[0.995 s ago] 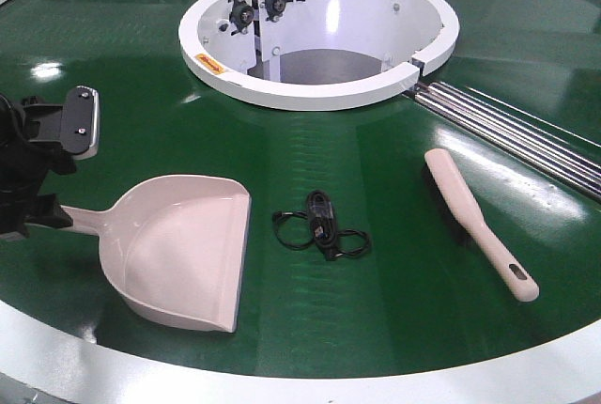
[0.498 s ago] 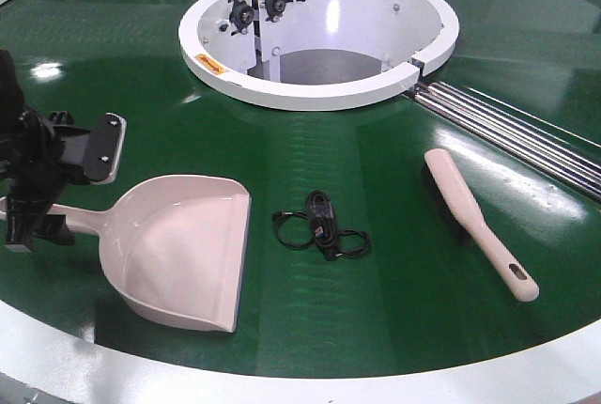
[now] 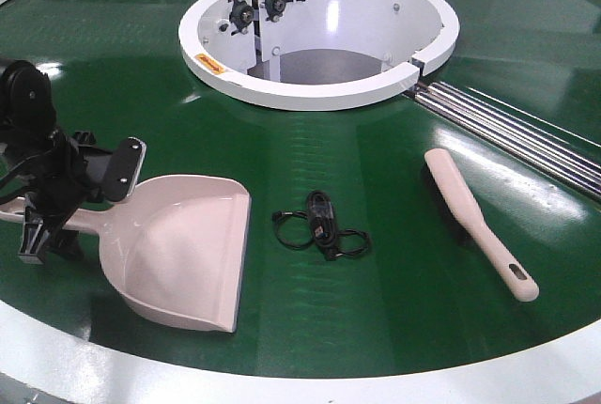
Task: Clean and inspect green conveyor with broom and dustpan
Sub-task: 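Lower the left gripper onto the pink dustpan handle and close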
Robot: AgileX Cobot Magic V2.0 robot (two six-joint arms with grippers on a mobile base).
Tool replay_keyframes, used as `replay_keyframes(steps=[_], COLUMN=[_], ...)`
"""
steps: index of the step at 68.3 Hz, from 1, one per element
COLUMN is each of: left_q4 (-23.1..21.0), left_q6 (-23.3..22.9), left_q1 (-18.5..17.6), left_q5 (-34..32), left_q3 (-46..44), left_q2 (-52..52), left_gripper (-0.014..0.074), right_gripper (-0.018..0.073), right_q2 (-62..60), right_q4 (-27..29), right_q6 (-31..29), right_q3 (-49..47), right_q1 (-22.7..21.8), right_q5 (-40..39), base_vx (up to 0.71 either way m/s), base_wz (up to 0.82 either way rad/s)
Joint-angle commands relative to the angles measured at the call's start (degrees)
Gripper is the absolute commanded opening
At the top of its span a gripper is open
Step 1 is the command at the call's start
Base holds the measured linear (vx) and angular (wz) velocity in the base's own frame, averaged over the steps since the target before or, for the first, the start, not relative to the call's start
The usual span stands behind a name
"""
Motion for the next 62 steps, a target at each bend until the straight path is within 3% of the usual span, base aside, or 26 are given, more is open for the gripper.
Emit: replay_keyframes(steps=[1, 14, 42, 51, 62], left_q4=[0.6, 2.5, 2.5, 1.7, 1.8], left_q6=[-0.3, -0.3, -0.3, -0.3, -1.4], left_q1=[-0.3, -0.3, -0.3, -0.3, -0.3], left_q5=[-0.3, -0.3, -2.0, -0.8, 0.2], left_q3=[-1.5, -1.5, -1.5, -1.5, -1.5], left_q2=[-1.8, -0.9, -0.9, -0.9, -0.9], left_gripper=[0.0564, 0.0465, 0.0047, -0.0005, -0.0008], right_gripper=[-0.0008, -0.0008, -0.0008, -0.0008, -0.0008], right_q2=[-0.6, -0.6, -0.6, -0.6, -0.6], right_q4=[-0.6, -0.6, -0.6, -0.6, -0.6], right_q6=[-0.3, -0.3, -0.3, -0.3, -0.3], right_q3=[0.2, 0.2, 0.2, 0.2, 0.2], right_q1=[-0.3, -0.3, -0.3, -0.3, -0.3], right_q5=[-4.1, -4.1, -4.1, -4.1, -4.1], base_vx=[0.00, 0.00, 0.00, 0.00, 0.00], base_wz=[0.00, 0.00, 0.00, 0.00, 0.00])
